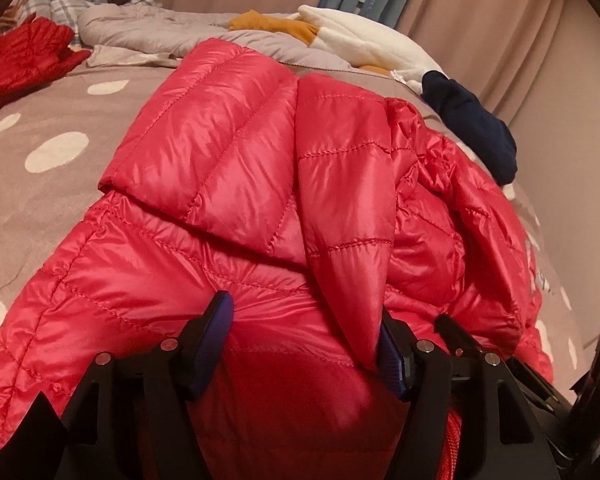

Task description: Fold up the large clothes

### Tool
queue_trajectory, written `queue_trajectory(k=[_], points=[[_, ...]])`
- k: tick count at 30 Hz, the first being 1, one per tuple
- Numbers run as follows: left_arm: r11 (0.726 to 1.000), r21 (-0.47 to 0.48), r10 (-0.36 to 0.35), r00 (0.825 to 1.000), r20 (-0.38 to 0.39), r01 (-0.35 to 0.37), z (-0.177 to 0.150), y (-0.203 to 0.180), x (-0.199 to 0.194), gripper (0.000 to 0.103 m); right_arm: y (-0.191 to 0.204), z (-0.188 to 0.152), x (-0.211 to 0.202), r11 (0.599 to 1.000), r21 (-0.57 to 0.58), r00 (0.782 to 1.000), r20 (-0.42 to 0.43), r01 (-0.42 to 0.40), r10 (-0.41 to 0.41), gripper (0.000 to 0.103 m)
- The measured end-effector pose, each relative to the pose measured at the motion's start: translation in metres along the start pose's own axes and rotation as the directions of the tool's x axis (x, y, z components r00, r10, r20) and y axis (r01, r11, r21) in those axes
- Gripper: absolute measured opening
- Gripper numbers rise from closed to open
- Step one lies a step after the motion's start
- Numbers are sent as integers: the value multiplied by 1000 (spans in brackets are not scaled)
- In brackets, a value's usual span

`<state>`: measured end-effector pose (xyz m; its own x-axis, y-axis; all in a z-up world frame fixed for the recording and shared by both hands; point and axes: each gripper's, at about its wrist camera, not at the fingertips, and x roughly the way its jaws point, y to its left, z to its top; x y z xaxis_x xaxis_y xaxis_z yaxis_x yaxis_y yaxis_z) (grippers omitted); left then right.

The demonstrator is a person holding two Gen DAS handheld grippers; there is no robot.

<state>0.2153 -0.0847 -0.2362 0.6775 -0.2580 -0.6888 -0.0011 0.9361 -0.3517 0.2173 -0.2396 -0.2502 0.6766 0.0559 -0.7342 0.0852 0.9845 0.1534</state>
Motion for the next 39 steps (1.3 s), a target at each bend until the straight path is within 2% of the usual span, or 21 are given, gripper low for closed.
queue_trajectory(k=[7,15,26,28,30,32,35,39], points=[[1000,20,21,1000,-8,-21,1,-4,1,71,3,-4,-3,1000,-7,1000,0,11,-11,54],[1000,7,3,1000,-8,-3,2,-2,0,72,6,-4,-3,1000,-14,1000,-1,28,-28,58],[1000,-21,-21,1000,-1,21,2,3,-6,72,1,-4,-7,1000,6,1000,6,3,-3,66],[999,-33,-31,1000,2,31,2,4,-8,76,0,-4,-8,1000,10,1000,7,-15,15,68],[998,-37,-56,998,4,56,2,4,-9,90,-1,-4,-8,999,17,1000,9,-29,29,71],[998,-25,-66,998,-4,66,1,1,-10,97,-2,-5,-9,999,23,999,12,-45,44,72],[999,-13,-36,999,-4,36,0,-3,-11,100,-3,-5,-9,998,29,998,14,-54,53,73],[999,-16,-42,999,-21,42,3,-2,-10,101,-3,-6,-9,998,29,998,12,-59,59,74]])
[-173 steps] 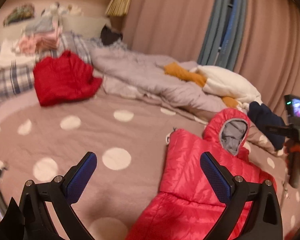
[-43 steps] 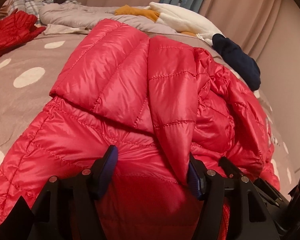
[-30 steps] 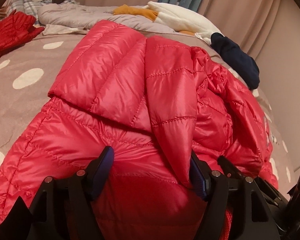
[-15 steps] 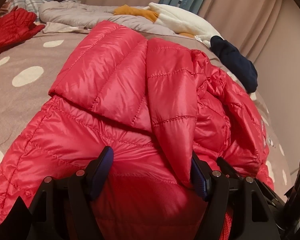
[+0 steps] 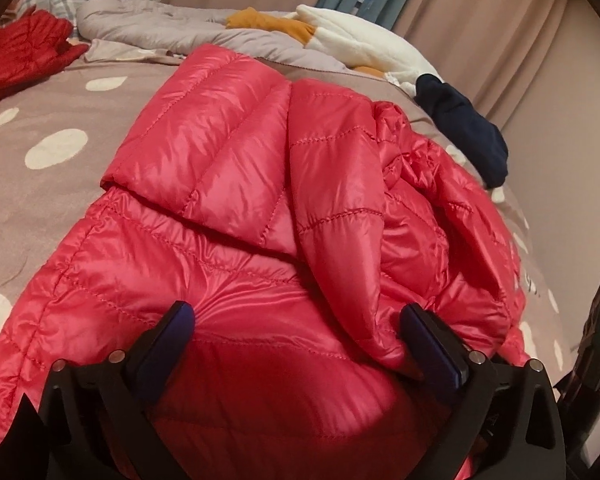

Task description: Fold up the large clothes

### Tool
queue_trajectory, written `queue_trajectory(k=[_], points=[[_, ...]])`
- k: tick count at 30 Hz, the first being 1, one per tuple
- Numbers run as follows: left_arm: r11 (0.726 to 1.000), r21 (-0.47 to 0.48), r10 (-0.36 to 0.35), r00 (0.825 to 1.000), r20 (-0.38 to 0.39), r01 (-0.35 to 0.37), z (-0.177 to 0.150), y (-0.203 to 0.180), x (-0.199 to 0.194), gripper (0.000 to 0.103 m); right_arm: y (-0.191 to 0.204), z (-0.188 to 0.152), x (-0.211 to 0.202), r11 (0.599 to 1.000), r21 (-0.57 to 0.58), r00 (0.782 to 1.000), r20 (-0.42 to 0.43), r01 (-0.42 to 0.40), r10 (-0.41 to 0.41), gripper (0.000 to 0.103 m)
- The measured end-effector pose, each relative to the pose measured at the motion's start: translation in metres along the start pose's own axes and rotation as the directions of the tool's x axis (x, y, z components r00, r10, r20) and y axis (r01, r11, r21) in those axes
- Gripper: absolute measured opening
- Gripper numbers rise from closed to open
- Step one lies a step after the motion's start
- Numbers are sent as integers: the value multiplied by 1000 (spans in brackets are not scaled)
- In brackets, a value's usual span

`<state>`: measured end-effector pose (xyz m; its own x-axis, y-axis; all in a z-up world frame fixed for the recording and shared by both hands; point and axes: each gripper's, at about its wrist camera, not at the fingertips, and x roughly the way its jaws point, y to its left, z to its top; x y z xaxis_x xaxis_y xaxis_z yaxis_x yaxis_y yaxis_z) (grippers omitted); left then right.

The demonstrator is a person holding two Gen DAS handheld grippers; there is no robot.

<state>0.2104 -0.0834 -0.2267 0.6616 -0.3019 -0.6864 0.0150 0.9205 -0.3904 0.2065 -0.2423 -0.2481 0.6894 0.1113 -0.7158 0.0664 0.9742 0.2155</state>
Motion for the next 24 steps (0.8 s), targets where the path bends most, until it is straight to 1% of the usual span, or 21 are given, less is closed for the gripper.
queue_trajectory(k=[4,7,10,12,13,14,15,16,17,18,19,22,23,24], points=[[1000,-7,-21,1000,11,21,1,5,-4,101,-4,1,-2,1000,20,1000,4,-24,24,75],[1000,-20,-3,999,38,4,2,10,-16,101,-5,2,-5,999,27,1000,7,-30,30,75],[999,-39,19,998,63,-17,5,17,-35,101,-5,2,-15,999,36,1000,14,-6,5,79],[999,-40,29,993,118,-24,5,24,-56,101,-5,2,-30,1000,28,1000,23,15,-15,86],[999,-35,23,988,153,-18,4,29,-67,101,-6,1,-38,1000,24,999,36,15,-16,87],[1000,-25,3,979,202,2,1,36,-82,101,-8,1,-50,1000,21,998,63,7,-9,89],[1000,-21,-14,972,234,19,-1,42,-92,101,-11,0,-67,1000,23,995,98,-9,6,89],[999,-23,-23,966,259,30,-4,48,-102,102,-14,0,-77,999,27,993,117,-20,16,90],[999,-31,-18,962,272,28,-7,56,-111,102,-20,-3,-94,998,42,988,153,-36,30,94],[999,-37,-14,963,270,25,-9,61,-116,102,-26,-6,-108,997,62,983,183,-43,31,101],[998,-51,-16,965,262,31,-11,67,-120,102,-35,-13,-127,995,97,975,223,-35,12,103],[983,-150,-71,974,217,105,-17,91,-129,102,-58,-39,-168,983,184,949,311,-20,-40,102],[973,-192,-88,972,219,132,-23,101,-133,102,-66,-50,-180,976,215,940,337,-20,-54,102],[963,-233,-80,970,228,134,-29,111,-139,102,-74,-62,-188,970,244,933,352,-16,-73,103]])
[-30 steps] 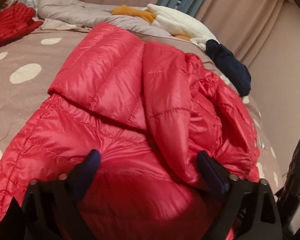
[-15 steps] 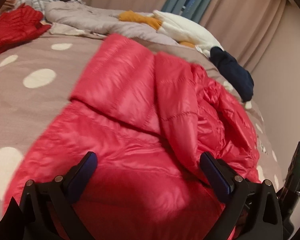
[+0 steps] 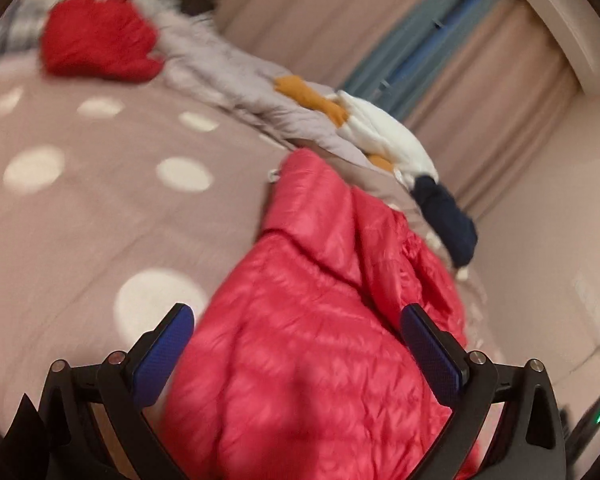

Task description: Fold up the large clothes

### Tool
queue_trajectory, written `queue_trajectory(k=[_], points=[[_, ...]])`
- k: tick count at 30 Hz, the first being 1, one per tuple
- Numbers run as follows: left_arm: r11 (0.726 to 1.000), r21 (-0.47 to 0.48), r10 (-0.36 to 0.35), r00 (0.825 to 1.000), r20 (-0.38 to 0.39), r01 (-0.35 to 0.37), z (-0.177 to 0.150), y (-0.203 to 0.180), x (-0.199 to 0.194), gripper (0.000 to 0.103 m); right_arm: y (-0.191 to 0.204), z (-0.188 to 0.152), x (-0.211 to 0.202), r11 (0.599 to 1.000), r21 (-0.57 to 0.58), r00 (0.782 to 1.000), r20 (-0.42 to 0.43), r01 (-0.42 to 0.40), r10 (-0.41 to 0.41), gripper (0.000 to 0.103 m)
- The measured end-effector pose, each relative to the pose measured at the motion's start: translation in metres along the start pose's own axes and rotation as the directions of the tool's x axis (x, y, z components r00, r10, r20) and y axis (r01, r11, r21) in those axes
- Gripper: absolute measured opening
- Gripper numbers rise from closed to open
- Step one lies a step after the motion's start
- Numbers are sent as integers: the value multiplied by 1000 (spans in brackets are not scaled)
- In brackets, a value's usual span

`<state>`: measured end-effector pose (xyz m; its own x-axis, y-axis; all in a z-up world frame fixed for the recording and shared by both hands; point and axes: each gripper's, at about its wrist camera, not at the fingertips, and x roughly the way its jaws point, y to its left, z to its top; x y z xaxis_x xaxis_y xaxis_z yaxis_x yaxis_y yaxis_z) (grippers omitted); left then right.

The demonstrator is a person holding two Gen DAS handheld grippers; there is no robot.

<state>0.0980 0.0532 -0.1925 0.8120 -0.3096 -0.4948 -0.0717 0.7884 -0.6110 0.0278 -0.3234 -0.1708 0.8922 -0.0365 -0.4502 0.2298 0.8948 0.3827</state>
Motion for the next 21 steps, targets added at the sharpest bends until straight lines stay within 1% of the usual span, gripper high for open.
queue_trajectory(k=[2,5,8,9,10,11,12,14,15,17,19,21], points=[[1000,-19,25,999,28,-25,-7,14,-14,102,-19,-13,-16,998,47,999,9,39,-39,103],[998,-55,46,995,91,-41,-28,33,-35,102,-42,-32,-29,992,94,997,-13,83,-82,103],[998,-61,5,995,104,2,-40,41,-39,102,-61,-49,-37,984,147,995,-31,98,-95,103],[997,-78,5,994,108,3,-45,45,-39,102,-66,-54,-39,982,162,995,-28,98,-95,103],[994,-108,5,993,119,8,-50,50,-40,102,-69,-59,-41,980,175,995,-24,99,-96,103],[986,-162,-11,992,128,31,-57,59,-39,102,-72,-64,-40,977,189,995,-20,100,-98,103],[981,-188,-25,991,132,50,-61,67,-42,102,-74,-69,-38,975,198,995,-19,99,-98,103],[975,-205,-51,982,184,89,-68,73,-48,102,-73,-78,-34,974,208,996,-25,86,-82,103],[974,-209,-52,980,190,92,-68,72,-49,102,-71,-82,-33,975,209,997,-19,78,-76,103],[970,-216,-76,980,186,116,-70,71,-49,102,-66,-89,-36,973,224,998,8,54,-57,103],[960,-235,-107,977,184,150,-74,71,-49,102,-62,-96,-36,967,254,1000,18,-7,3,103],[953,-247,-136,975,177,178,-75,71,-49,102,-55,-101,-33,958,282,999,17,-50,47,103]])
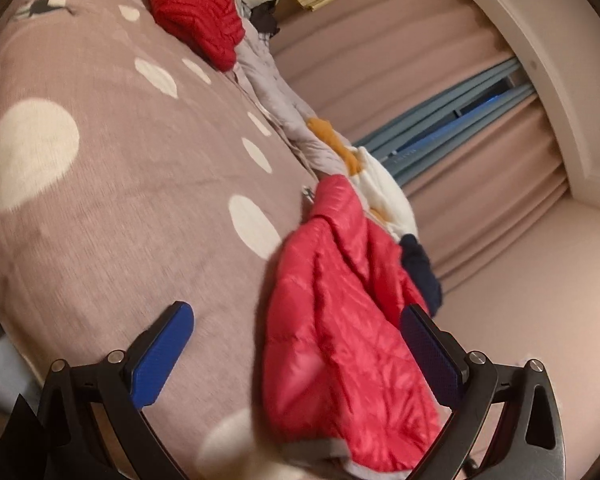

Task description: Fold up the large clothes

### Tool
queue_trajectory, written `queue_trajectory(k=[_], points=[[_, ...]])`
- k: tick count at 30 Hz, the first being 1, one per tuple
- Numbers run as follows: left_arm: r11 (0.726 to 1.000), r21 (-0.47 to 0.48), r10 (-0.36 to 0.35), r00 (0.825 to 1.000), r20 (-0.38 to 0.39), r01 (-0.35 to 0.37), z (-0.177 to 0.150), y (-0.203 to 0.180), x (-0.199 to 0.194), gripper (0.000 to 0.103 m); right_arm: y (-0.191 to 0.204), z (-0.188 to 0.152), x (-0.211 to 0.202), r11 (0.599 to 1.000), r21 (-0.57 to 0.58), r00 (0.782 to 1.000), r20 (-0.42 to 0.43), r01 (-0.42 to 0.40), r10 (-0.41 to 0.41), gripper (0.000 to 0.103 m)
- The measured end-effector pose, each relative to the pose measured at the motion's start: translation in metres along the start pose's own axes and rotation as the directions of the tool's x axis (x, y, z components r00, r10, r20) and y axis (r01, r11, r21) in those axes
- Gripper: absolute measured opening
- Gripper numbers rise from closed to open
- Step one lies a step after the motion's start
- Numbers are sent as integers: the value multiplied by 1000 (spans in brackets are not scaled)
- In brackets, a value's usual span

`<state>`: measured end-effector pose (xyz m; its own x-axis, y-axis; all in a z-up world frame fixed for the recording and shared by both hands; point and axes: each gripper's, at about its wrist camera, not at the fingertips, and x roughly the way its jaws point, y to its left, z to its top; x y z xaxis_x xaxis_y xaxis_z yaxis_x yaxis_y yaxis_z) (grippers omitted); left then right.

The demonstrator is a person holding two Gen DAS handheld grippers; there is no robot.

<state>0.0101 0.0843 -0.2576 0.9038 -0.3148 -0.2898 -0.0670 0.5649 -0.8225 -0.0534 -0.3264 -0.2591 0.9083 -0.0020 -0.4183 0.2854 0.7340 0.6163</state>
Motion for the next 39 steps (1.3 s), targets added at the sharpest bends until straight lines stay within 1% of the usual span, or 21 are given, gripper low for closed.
queue_trajectory(k=[3,4,6,7,11,14,17,19,20,21,23,24,25,27,31,32,33,34,35,37,39], points=[[995,-72,-80,994,-78,75,-5,-3,6,102,15,-8,7,999,12,998,-37,-45,45,103],[988,-108,-121,986,-117,108,-8,-4,10,102,22,-11,10,997,17,995,-62,-75,76,103],[969,-177,-204,959,-197,170,-19,-8,18,102,29,-15,16,993,39,990,-90,-109,112,103],[967,-184,-215,952,-217,176,-24,-11,22,102,32,-17,19,991,52,986,-105,-125,130,103],[980,-98,-194,949,-249,175,-32,-30,28,102,38,-20,22,984,89,977,-131,-155,166,103],[977,-104,-206,939,-275,184,-28,-33,34,102,33,-21,24,963,163,959,-150,-216,240,103],[973,-137,-216,939,-270,184,-24,-31,34,100,33,-22,23,957,195,960,-139,-216,245,103],[969,-132,-240,930,-278,210,-20,-35,35,88,35,-23,22,953,203,955,-146,-225,256,103],[966,-119,-253,924,-288,227,-21,-36,36,80,36,-24,22,943,222,947,-150,-247,284,102],[966,-111,-256,919,-299,233,-22,-37,37,79,38,-25,24,926,255,932,-160,-279,325,101],[971,-104,-237,922,-306,215,-26,-37,41,79,43,-28,28,899,301,910,-169,-319,379,101],[974,-112,-220,926,-306,195,-28,-34,43,79,47,-28,29,901,299,913,-165,-315,374,100],[978,-123,-201,932,-300,171,-29,-30,44,77,49,-28,30,912,283,923,-162,-296,349,99],[977,-145,-193,940,-283,157,-28,-25,42,74,49,-29,37,951,248,951,-197,-186,238,85],[992,-67,-118,954,-274,104,-27,-31,43,71,53,-27,36,967,186,963,-173,-172,205,85],[996,-43,-88,959,-270,79,-28,-31,46,63,55,-27,38,972,173,966,-173,-162,192,85],[999,-15,-40,964,-262,38,-29,-31,48,50,57,-27,40,975,162,969,-171,-153,180,85],[1000,18,20,966,-259,-15,-31,-31,50,42,60,-26,41,978,147,971,-164,-148,172,85],[995,63,90,961,-260,-76,-34,-32,55,29,62,-26,42,980,134,973,-161,-144,165,84],[991,97,118,961,-248,-97,-36,-31,56,27,63,-27,47,988,95,978,-158,-121,135,74],[993,74,108,963,-247,-93,-36,-28,54,27,62,-29,52,996,62,985,-156,-59,68,51]])
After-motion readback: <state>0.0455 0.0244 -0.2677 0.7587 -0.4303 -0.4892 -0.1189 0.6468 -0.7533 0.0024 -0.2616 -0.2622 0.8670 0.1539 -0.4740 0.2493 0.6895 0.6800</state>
